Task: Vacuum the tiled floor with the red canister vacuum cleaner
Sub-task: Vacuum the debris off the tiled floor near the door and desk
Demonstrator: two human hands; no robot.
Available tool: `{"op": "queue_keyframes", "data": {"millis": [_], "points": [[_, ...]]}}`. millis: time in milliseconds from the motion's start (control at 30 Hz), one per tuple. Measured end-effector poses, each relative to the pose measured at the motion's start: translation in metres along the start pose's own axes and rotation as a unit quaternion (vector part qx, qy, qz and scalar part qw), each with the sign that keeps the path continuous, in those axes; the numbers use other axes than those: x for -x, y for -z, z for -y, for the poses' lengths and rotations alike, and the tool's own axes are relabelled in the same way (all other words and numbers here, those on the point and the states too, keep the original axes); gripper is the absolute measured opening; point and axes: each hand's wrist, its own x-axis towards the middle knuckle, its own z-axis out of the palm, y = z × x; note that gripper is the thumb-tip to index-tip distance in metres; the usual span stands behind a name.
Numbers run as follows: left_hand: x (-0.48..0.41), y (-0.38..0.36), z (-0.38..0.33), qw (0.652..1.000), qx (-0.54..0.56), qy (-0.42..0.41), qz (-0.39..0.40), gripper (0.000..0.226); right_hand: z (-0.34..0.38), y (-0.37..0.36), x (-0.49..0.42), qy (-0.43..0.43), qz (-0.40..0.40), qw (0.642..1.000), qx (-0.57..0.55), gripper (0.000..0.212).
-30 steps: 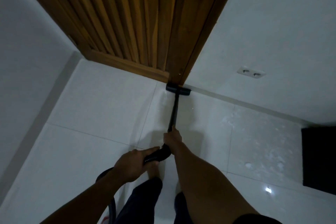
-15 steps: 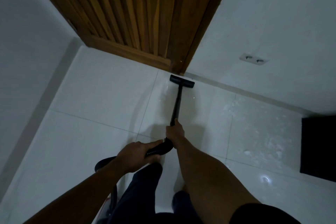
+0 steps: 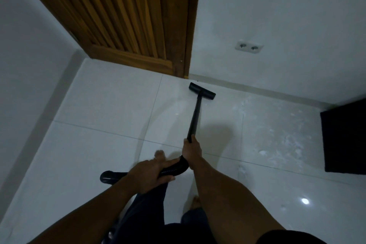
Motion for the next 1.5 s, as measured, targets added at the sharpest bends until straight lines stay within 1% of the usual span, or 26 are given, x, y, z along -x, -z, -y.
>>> {"op": "queue_keyframes", "data": {"millis": [67, 100, 133, 167, 267, 400, 667, 833, 1033, 1133, 1333, 1433, 1500], "points": [[0.008, -0.030, -0.024, 0.999, -0.032, 0.016, -0.007, 0.081, -0.028, 0.017, 0.014, 0.014, 0.003, 1.000, -0.005, 0.062], [0.015, -0.050, -0.038, 0.999, -0.041, 0.024, -0.003, 0.088, -0.046, 0.029, 0.024, 0.018, 0.009, 1.000, -0.011, 0.065], [0.019, -0.062, -0.046, 0.999, -0.032, 0.034, -0.002, 0.087, -0.056, 0.035, 0.029, 0.020, 0.011, 1.000, -0.021, 0.066], [0.024, -0.074, -0.055, 0.999, -0.021, 0.034, -0.002, 0.081, -0.068, 0.041, 0.037, 0.021, 0.012, 0.999, -0.036, 0.066], [0.047, -0.111, -0.089, 1.000, -0.013, 0.004, -0.016, 0.068, -0.109, 0.067, 0.070, 0.025, 0.015, 0.999, -0.043, 0.063], [0.075, -0.151, -0.117, 0.999, 0.005, -0.006, -0.039, 0.061, -0.155, 0.079, 0.102, 0.028, 0.014, 0.998, -0.046, 0.063], [0.138, -0.241, -0.141, 0.999, -0.028, -0.007, -0.021, 0.064, -0.264, 0.074, 0.161, 0.043, 0.013, 0.999, -0.018, 0.063], [0.197, -0.312, -0.163, 0.999, -0.017, -0.006, -0.038, 0.060, -0.338, 0.070, 0.216, 0.064, 0.018, 0.998, 0.022, 0.065], [0.279, -0.391, -0.207, 0.999, -0.028, -0.021, -0.022, 0.062, -0.443, 0.062, 0.286, 0.062, 0.023, 0.996, 0.058, 0.071], [0.309, -0.424, -0.226, 0.999, -0.036, -0.026, -0.016, 0.063, -0.481, 0.067, 0.316, 0.071, 0.031, 0.996, 0.044, 0.069], [0.353, -0.501, -0.281, 0.999, -0.036, -0.020, 0.014, 0.083, -0.572, 0.091, 0.366, 0.072, 0.032, 0.994, 0.070, 0.067], [0.374, -0.547, -0.313, 0.997, -0.065, -0.025, 0.020, 0.078, -0.627, 0.103, 0.393, 0.076, 0.032, 0.994, 0.076, 0.067], [0.390, -0.574, -0.333, 0.996, -0.079, -0.024, 0.039, 0.074, -0.663, 0.110, 0.410, 0.069, 0.038, 0.993, 0.082, 0.068]]}}
